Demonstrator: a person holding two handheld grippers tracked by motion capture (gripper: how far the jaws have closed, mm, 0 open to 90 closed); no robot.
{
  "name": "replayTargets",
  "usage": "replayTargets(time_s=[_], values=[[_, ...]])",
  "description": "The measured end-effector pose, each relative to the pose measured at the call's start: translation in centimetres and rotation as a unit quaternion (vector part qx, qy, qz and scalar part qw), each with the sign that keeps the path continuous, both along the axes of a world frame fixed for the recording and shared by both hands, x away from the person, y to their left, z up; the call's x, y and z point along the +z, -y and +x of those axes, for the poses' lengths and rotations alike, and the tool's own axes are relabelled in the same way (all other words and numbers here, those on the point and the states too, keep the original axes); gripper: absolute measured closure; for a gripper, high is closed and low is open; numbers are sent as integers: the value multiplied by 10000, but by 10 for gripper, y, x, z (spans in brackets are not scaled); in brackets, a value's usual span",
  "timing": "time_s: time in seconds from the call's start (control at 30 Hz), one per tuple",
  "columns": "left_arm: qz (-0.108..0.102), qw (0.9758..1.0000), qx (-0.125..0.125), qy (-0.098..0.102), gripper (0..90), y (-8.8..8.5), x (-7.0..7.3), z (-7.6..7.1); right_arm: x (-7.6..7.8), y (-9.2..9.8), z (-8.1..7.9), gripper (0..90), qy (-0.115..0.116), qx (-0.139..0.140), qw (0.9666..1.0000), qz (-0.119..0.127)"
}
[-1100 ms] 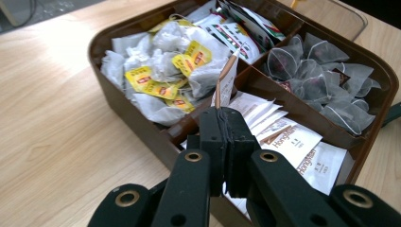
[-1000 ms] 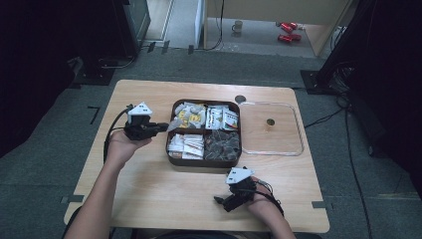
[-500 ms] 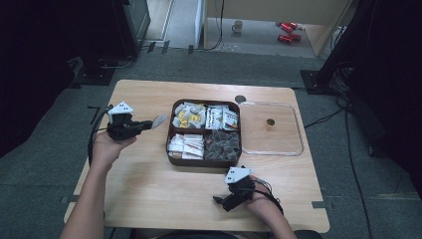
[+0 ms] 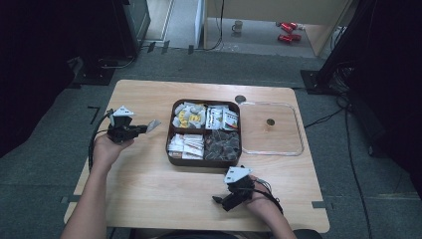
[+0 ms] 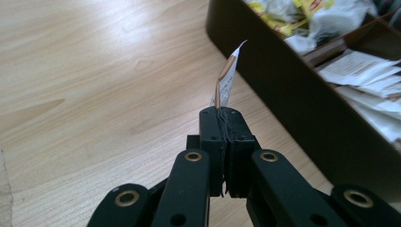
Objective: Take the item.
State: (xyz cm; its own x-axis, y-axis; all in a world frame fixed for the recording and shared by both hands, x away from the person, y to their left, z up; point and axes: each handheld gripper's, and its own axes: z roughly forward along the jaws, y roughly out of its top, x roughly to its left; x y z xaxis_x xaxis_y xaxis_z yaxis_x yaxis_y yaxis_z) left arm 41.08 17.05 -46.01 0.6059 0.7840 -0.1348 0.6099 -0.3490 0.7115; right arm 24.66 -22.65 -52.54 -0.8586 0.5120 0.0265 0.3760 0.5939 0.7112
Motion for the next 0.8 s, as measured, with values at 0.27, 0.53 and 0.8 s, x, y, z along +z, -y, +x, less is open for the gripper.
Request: replayTargets(time_s=[0.27,0.53,0.8], values=[[310,9991,265,103,894,1,-9,8,0,0,0,0,4,-7,10000,-3],[252,9996,71,-124,877,6,-21,13,0,0,-2,0,10,-48,10000,-5],[369,9988,-82,-318,865,14,-33,17,0,0,-4,0,13,-57,10000,-4]])
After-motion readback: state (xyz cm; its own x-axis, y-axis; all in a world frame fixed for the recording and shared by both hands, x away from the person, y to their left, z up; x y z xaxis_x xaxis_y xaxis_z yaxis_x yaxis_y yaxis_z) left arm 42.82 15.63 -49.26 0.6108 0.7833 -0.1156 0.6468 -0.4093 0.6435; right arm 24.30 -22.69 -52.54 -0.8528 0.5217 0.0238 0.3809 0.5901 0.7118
